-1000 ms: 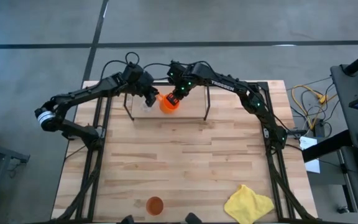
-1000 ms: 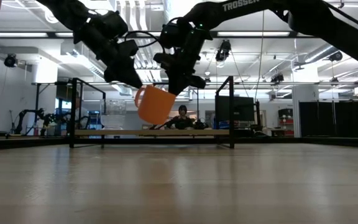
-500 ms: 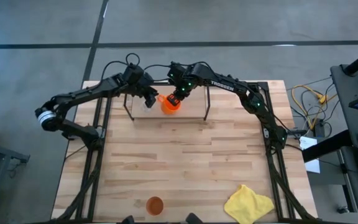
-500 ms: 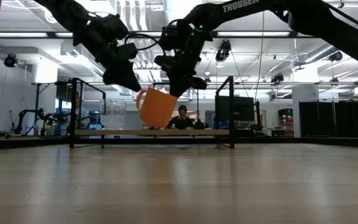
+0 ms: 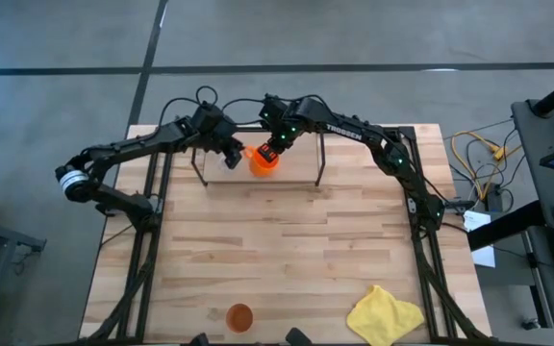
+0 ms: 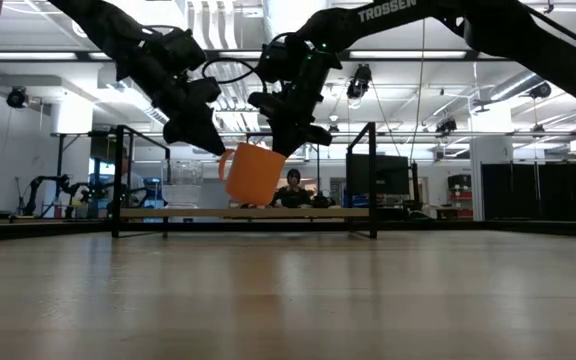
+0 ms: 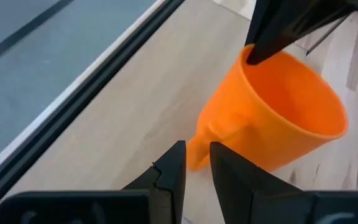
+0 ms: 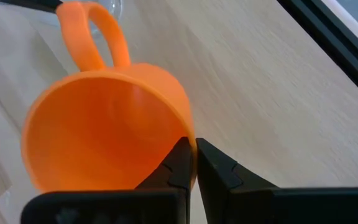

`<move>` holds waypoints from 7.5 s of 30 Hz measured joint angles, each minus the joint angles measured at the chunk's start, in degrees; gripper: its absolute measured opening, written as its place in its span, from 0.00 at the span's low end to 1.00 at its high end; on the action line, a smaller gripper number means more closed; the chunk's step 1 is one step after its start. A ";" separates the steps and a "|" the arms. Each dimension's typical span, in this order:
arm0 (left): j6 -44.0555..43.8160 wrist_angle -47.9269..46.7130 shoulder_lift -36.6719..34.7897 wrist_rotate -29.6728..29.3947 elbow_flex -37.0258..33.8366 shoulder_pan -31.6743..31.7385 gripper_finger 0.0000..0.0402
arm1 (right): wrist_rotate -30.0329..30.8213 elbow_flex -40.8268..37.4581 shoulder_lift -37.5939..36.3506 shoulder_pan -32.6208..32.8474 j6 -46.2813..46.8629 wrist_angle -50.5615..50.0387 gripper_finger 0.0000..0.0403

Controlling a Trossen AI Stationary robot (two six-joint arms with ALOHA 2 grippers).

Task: Stack small to large cups/mugs on shelf
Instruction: Put the orange mug on the shelf, then put the light orange cup on the shelf

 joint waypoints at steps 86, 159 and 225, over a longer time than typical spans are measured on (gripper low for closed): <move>0.09 7.80 2.99 -11.70 2.19 0.09 0.15 | 4.31 -2.33 -0.02 0.12 -0.44 4.86 0.03; -18.72 -18.85 -30.88 9.73 0.25 -21.21 0.15 | 4.28 4.32 -8.63 26.22 6.56 -17.57 0.17; -43.40 -25.97 20.55 -10.45 26.49 -75.28 0.15 | 22.30 4.32 -27.85 31.04 13.34 -25.37 0.17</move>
